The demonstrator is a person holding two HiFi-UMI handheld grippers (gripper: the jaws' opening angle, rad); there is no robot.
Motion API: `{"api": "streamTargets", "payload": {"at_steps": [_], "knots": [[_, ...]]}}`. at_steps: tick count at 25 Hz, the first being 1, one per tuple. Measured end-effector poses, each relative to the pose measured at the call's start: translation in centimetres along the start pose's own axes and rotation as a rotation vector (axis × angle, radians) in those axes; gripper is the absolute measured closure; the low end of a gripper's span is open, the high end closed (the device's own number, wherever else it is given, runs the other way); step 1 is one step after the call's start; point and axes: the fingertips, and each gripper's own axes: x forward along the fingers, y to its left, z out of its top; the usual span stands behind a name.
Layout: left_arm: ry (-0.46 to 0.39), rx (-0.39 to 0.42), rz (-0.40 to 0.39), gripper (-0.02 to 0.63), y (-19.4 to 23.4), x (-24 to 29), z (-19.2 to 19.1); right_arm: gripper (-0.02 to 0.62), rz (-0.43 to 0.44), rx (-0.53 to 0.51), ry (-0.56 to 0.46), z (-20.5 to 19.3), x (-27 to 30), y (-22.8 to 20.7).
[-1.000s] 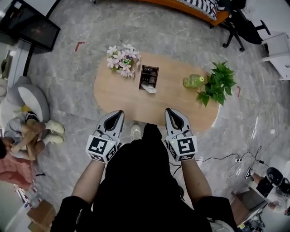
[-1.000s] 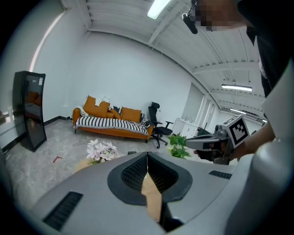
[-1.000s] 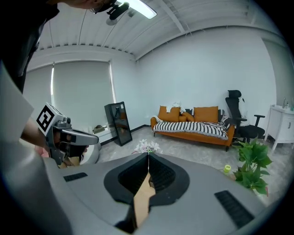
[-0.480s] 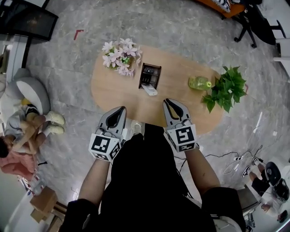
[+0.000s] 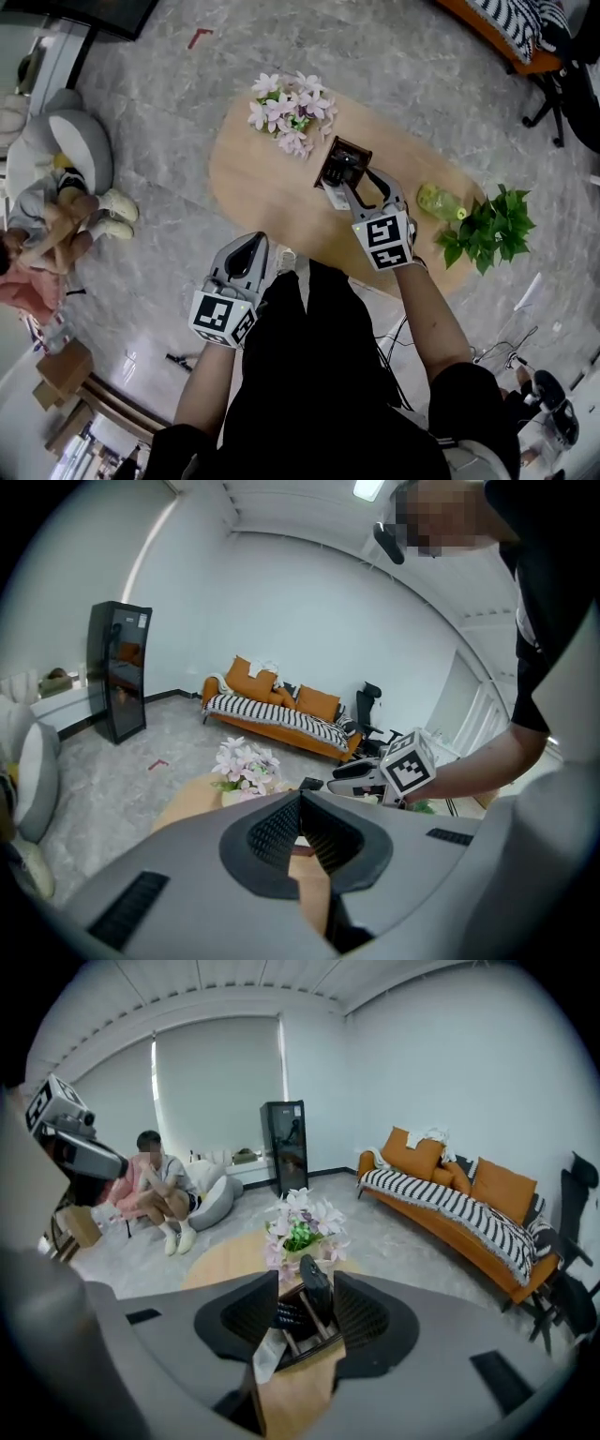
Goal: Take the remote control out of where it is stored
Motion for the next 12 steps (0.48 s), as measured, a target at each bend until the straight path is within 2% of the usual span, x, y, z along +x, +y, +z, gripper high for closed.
{"api": "streamTargets", "payload": {"at_steps": [5, 9, 12], "knots": [[-0.028, -0.042, 0.094, 0.598, 1.6, -2.0, -0.4, 0.428, 0.027, -0.103, 0.077, -0.3, 3.8, -0.7], [-0.052, -0.083, 0.138, 0.598, 1.6, -2.8, -1.1, 0.428, 0.087, -0.205, 0.135, -0.7, 6.0, -0.4], [-0.058, -0.106, 0.157, 0.598, 1.8, -3.1, -1.6, 0.428, 0.117, -0.231, 0.176, -1.0, 7.2, 0.0]]}}
